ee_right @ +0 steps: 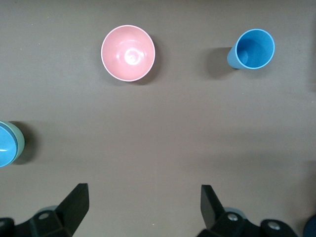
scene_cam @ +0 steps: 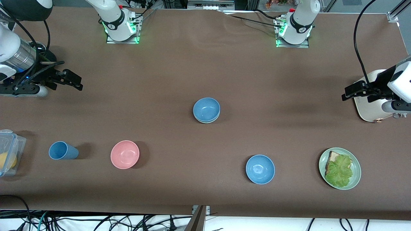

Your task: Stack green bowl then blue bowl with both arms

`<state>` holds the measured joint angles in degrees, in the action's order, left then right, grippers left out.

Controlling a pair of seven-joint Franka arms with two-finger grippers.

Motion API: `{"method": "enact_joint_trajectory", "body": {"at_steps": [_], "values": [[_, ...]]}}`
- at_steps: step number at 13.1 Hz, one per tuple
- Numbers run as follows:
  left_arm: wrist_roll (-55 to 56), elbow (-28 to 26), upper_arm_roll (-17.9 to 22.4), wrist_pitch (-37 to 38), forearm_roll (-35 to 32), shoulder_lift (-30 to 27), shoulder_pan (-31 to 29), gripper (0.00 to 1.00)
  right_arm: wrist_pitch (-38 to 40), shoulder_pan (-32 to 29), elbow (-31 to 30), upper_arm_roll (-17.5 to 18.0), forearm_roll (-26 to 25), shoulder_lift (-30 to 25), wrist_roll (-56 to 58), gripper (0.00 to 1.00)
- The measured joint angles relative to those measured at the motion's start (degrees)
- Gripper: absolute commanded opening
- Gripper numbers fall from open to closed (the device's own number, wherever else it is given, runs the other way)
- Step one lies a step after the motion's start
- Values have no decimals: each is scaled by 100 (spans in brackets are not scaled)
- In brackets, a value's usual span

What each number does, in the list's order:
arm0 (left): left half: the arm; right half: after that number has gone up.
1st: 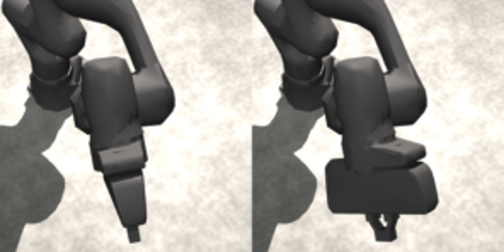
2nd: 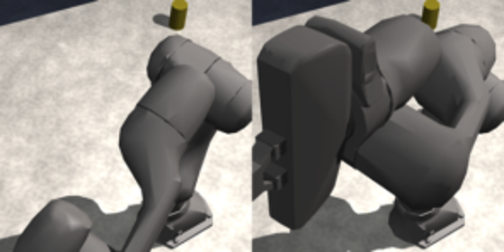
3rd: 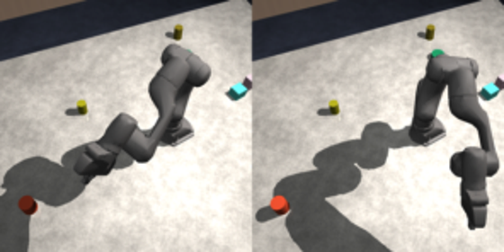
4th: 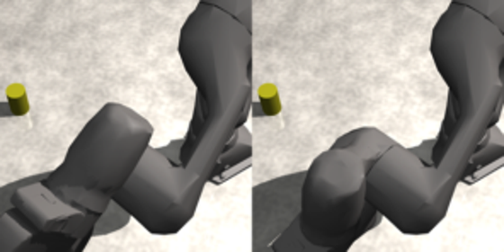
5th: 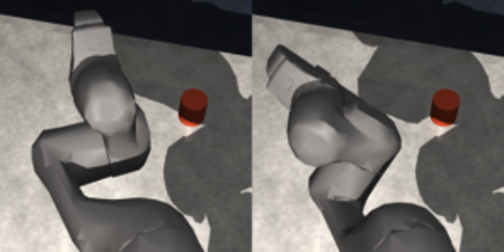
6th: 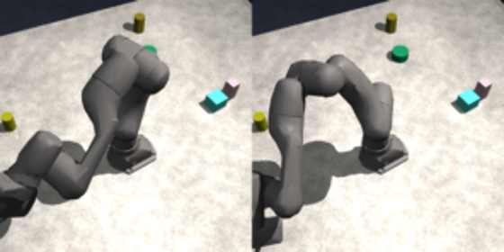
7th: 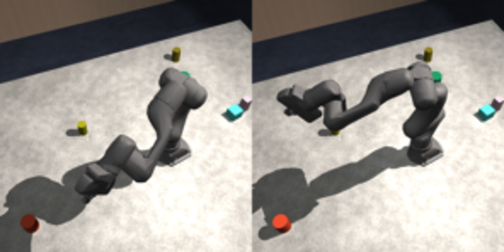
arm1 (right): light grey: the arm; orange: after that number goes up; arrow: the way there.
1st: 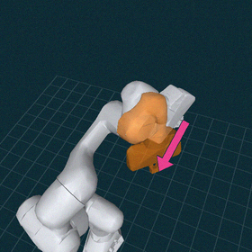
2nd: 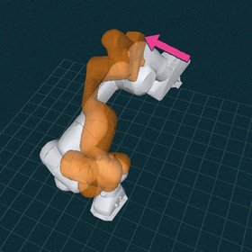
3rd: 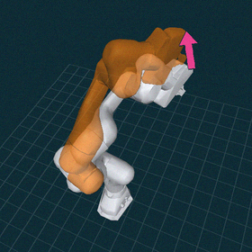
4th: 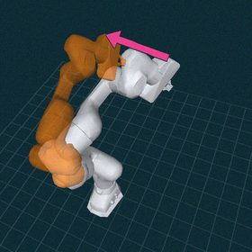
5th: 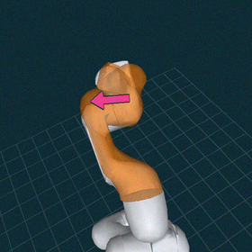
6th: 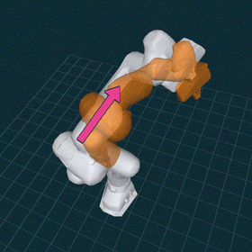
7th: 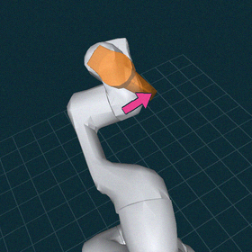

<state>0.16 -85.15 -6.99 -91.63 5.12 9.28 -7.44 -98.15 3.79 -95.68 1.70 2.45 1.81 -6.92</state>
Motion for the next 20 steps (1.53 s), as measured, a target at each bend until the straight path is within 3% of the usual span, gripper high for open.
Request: {"method": "enact_joint_trajectory", "body": {"at_steps": [20], "values": [[-20,-6,-98,1,-185,92,30,100,-245,112,4,54,30,190,9,100]]}}
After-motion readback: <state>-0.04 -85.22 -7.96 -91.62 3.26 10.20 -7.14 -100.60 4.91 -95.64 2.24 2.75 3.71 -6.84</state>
